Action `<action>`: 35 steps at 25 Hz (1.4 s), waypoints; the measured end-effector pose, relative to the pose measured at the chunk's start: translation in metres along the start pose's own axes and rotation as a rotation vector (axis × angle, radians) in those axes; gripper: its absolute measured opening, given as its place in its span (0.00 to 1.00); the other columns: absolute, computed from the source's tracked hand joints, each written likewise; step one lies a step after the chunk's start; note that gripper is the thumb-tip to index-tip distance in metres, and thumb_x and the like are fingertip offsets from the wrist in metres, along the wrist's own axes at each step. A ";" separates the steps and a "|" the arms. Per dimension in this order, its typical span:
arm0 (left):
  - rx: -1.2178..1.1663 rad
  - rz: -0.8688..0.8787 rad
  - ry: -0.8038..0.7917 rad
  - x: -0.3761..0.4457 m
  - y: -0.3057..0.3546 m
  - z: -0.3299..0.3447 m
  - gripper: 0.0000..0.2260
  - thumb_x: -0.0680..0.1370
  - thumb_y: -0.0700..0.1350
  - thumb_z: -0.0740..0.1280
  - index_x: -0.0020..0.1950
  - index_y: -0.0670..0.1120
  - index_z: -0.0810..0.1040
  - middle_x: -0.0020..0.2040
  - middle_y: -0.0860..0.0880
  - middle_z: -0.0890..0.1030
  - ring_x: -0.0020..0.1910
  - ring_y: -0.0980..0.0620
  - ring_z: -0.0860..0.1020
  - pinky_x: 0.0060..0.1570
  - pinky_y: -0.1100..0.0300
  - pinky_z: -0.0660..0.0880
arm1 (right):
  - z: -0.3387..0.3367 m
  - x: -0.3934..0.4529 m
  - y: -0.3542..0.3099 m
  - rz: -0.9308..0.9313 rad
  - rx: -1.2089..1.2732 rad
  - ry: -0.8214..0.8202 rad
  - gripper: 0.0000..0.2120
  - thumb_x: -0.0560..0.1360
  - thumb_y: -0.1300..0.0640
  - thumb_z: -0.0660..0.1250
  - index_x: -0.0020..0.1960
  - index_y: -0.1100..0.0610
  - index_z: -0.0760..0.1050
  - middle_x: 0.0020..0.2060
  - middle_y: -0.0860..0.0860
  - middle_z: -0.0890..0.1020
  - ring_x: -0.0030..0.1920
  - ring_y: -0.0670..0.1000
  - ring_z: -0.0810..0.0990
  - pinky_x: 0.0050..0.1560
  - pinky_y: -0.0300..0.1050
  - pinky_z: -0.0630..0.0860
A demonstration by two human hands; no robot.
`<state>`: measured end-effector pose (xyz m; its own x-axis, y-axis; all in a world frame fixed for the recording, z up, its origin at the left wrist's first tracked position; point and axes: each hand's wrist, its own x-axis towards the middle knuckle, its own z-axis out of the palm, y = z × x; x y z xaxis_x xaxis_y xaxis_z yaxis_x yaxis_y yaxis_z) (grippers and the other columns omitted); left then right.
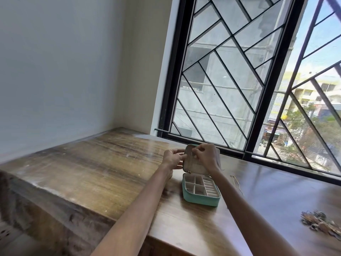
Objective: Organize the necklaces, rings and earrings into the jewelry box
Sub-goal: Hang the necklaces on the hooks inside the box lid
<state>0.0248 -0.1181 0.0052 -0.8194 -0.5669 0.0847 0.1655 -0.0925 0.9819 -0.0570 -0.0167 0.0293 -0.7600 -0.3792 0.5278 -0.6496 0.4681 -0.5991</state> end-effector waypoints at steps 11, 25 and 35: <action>-0.007 0.011 0.009 -0.002 0.001 0.000 0.12 0.74 0.36 0.69 0.57 0.39 0.77 0.36 0.48 0.78 0.20 0.60 0.75 0.23 0.68 0.73 | -0.002 0.003 -0.009 -0.067 0.051 -0.062 0.06 0.70 0.52 0.72 0.44 0.52 0.85 0.39 0.50 0.85 0.40 0.44 0.78 0.36 0.38 0.68; -0.015 0.032 -0.022 -0.004 0.001 0.000 0.13 0.74 0.36 0.69 0.58 0.38 0.78 0.38 0.48 0.80 0.31 0.52 0.76 0.31 0.62 0.74 | 0.007 -0.014 0.003 -0.208 -0.132 0.198 0.04 0.72 0.50 0.70 0.45 0.48 0.82 0.42 0.45 0.81 0.41 0.50 0.80 0.38 0.41 0.69; 0.005 0.035 -0.021 0.000 -0.001 0.000 0.13 0.74 0.35 0.69 0.59 0.39 0.77 0.39 0.49 0.80 0.22 0.60 0.75 0.27 0.65 0.74 | 0.004 -0.014 0.013 -0.339 -0.198 0.175 0.04 0.75 0.54 0.66 0.47 0.53 0.78 0.45 0.49 0.80 0.42 0.56 0.81 0.38 0.46 0.72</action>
<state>0.0246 -0.1176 0.0042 -0.8244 -0.5525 0.1230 0.1919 -0.0683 0.9790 -0.0553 -0.0084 0.0118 -0.4780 -0.4050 0.7794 -0.8330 0.4905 -0.2560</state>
